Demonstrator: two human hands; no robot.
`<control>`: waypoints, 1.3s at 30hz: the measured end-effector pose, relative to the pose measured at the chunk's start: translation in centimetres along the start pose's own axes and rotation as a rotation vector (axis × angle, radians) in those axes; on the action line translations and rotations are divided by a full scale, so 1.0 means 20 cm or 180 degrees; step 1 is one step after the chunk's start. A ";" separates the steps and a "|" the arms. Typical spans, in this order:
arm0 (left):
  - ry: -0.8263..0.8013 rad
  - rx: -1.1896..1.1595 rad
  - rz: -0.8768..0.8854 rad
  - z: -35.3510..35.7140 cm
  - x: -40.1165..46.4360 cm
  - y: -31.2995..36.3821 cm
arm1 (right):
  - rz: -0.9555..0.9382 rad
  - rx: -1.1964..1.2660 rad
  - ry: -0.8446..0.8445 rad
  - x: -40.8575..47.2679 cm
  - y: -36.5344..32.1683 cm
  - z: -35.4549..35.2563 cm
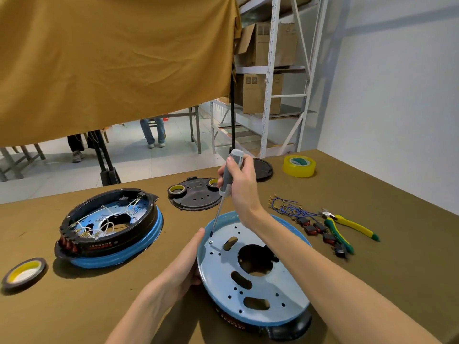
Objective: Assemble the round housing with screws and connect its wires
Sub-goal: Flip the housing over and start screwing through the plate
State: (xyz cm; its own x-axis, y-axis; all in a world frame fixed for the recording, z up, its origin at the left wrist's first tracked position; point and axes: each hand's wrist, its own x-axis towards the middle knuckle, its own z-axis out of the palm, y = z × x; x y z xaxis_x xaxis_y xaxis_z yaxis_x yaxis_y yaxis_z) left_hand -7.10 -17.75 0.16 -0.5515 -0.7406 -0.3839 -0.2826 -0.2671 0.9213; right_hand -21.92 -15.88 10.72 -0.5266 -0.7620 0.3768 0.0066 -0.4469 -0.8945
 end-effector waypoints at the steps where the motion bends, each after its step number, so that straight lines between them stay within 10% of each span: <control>1: -0.0011 -0.0009 -0.0002 0.00 0.01 0.00 | -0.0010 -0.0017 -0.0030 0.00 0.01 0.01; 39: -0.0412 0.0083 -0.0347 -0.07 0.05 -0.02 | -0.0173 -0.0197 -0.0319 -0.09 0.04 0.00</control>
State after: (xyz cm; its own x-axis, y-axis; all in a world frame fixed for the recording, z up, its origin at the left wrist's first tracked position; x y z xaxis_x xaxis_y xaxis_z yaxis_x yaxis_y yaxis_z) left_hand -6.43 -19.18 -0.53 -0.6126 -0.6219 -0.4878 -0.3656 -0.3242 0.8725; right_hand -20.92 -14.97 9.28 -0.4372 -0.7818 0.4446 -0.0739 -0.4614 -0.8841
